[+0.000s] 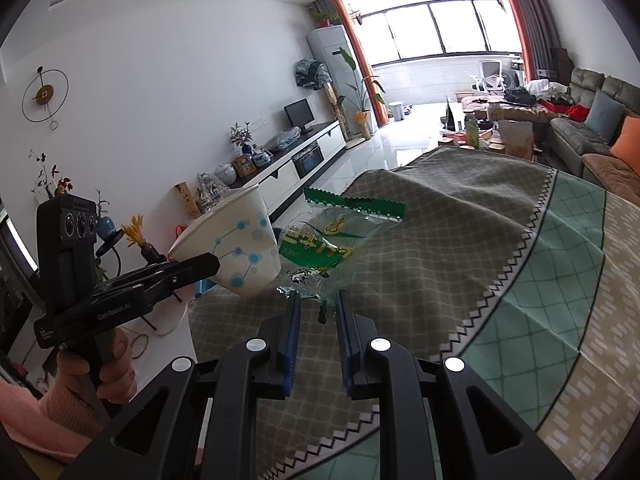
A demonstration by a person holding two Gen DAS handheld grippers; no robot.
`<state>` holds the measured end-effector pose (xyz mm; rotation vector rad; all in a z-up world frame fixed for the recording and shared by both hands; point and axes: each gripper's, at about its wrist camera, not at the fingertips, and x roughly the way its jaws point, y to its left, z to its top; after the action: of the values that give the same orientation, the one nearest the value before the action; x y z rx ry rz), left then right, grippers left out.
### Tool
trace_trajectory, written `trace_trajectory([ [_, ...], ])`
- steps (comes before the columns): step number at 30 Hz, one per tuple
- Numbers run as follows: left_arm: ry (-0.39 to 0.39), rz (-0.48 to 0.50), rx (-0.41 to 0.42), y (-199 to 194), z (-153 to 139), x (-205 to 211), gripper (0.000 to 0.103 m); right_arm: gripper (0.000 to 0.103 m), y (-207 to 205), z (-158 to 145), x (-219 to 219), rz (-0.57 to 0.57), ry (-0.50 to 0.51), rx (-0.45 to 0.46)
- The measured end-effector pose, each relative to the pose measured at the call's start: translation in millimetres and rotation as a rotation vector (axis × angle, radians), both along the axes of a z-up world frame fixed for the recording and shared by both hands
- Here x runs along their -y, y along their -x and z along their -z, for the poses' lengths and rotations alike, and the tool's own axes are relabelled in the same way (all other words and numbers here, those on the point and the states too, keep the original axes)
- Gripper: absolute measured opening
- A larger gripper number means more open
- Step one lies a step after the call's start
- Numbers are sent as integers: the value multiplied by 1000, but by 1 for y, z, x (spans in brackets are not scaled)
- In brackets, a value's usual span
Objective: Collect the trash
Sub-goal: 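Carry the paper cup and green plastic wrapper over the teal trash bin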
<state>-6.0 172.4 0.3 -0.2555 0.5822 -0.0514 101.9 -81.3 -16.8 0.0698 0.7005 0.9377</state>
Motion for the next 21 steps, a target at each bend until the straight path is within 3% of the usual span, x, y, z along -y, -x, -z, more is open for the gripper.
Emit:
trace_trajectory([
  [21,-6,-123,-6,10,0,-35,30,18,2,0,-51,-113,20,15],
])
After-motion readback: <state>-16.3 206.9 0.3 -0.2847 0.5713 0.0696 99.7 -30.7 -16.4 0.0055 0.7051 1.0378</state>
